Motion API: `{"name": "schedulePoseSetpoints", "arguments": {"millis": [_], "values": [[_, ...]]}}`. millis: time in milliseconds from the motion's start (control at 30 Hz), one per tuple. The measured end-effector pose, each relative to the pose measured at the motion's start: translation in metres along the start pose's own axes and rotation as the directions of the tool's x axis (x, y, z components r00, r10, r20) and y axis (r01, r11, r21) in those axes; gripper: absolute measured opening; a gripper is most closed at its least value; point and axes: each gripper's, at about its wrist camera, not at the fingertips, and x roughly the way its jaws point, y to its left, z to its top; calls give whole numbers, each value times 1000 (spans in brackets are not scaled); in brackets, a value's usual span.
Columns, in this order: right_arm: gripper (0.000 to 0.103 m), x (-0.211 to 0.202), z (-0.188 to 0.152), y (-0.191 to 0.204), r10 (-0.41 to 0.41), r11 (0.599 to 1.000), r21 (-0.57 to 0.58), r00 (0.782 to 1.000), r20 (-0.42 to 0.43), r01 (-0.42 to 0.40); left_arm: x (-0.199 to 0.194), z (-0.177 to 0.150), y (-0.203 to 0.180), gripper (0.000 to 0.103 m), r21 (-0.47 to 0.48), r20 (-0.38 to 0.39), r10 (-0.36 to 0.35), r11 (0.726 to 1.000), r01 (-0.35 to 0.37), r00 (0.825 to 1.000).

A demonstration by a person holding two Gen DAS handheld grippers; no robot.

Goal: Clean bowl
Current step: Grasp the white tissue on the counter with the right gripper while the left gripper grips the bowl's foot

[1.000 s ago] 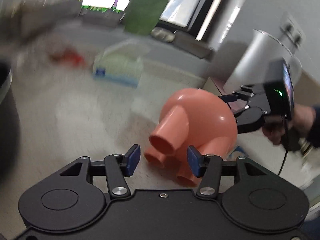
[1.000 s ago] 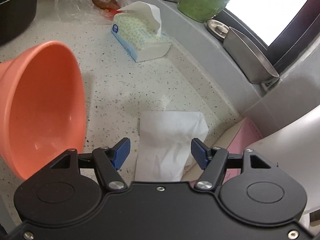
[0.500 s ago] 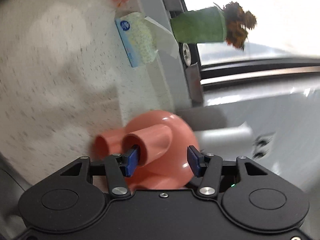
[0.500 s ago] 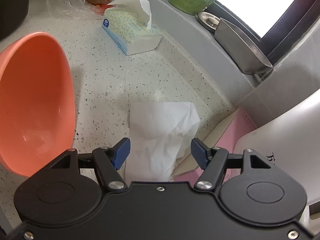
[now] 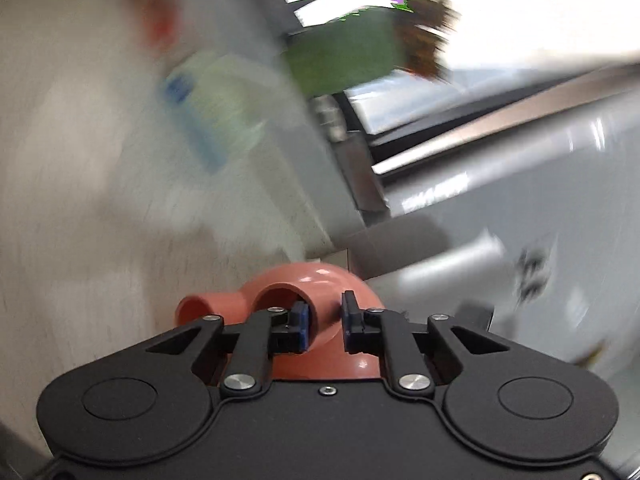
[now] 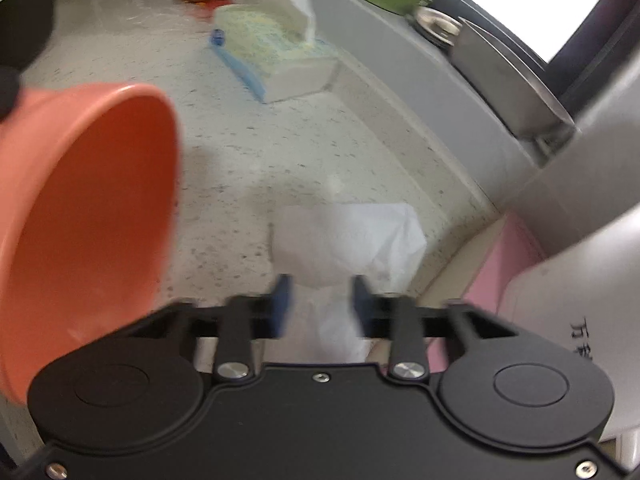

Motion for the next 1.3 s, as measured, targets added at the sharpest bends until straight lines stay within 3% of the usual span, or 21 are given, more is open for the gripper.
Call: {"name": "schedulePoseSetpoints", "arguments": {"millis": [33, 67, 133, 167, 200, 400, 433, 500, 567, 600, 667, 767, 833, 900, 933, 1000, 1067, 1200, 1300], "values": [[1, 1, 0, -1, 5, 1000, 10, 1000, -4, -5, -1, 2, -17, 9, 117, 11, 49, 992, -50, 999], [0, 2, 0, -2, 9, 1000, 21, 1000, -4, -9, 1, 1, -32, 8, 243, 23, 101, 964, -104, 995], [0, 3, -1, -3, 14, 999, 37, 1000, -3, -14, 7, -10, -57, 6, 500, 65, 216, 838, -219, 974], [0, 2, -1, -2, 12, 999, 36, 1000, 2, -12, 10, -17, -62, 5, 572, 77, 247, 783, -245, 966], [0, -1, -1, -1, 14, 999, 35, 1000, 17, -15, 13, -26, -66, 4, 653, 83, 282, 709, -266, 956], [0, -8, -3, -4, 46, 996, 72, 997, 55, -50, 20, -50, -75, 5, 822, 61, 325, 521, -232, 944], [1, -7, -4, -5, 50, 995, 83, 997, 52, -54, 19, -51, -75, 5, 826, 59, 325, 515, -229, 944], [21, -6, -5, -9, 63, 992, 106, 997, 54, -68, 19, -55, -75, 5, 854, 49, 325, 477, -208, 945], [82, -9, -7, -13, 73, 987, 140, 994, 85, -85, 22, -57, -77, 5, 879, 46, 327, 436, -194, 944], [88, -12, -6, -15, 65, 986, 145, 991, 115, -81, 22, -60, -78, 6, 892, 47, 331, 410, -188, 943], [89, -16, -5, -18, 49, 985, 154, 985, 164, -75, 21, -63, -78, 6, 901, 42, 332, 396, -180, 942], [89, -3, 3, -21, 43, 988, 144, 991, 127, -61, 20, -65, -78, 5, 911, 34, 336, 377, -167, 941], [91, 19, 9, -27, 57, 986, 155, 996, 68, -67, 20, -63, -78, 6, 911, 26, 338, 379, -161, 941], [90, 26, 12, -24, 84, 987, 129, 994, 63, -92, 21, -59, -78, 6, 910, 19, 340, 383, -157, 940], [81, 32, 14, -23, 125, 983, 128, 991, 40, -129, 20, -59, -78, 6, 910, 17, 340, 384, -155, 940], [1, 34, 14, -19, 99, 988, 116, 994, 50, -104, 19, -57, -77, 6, 910, 15, 339, 385, -154, 941], [0, 38, 11, -22, 110, 981, 159, 994, 30, -113, 18, -56, -76, 6, 907, 20, 338, 389, -159, 941], [0, 23, 4, -31, 73, 967, 237, 992, 101, -95, 15, -59, -76, 6, 910, 40, 341, 375, -175, 939], [0, -7, 8, -36, 99, 954, 260, 976, 192, -148, 16, -61, -77, 6, 920, 39, 338, 356, -166, 940]]}}
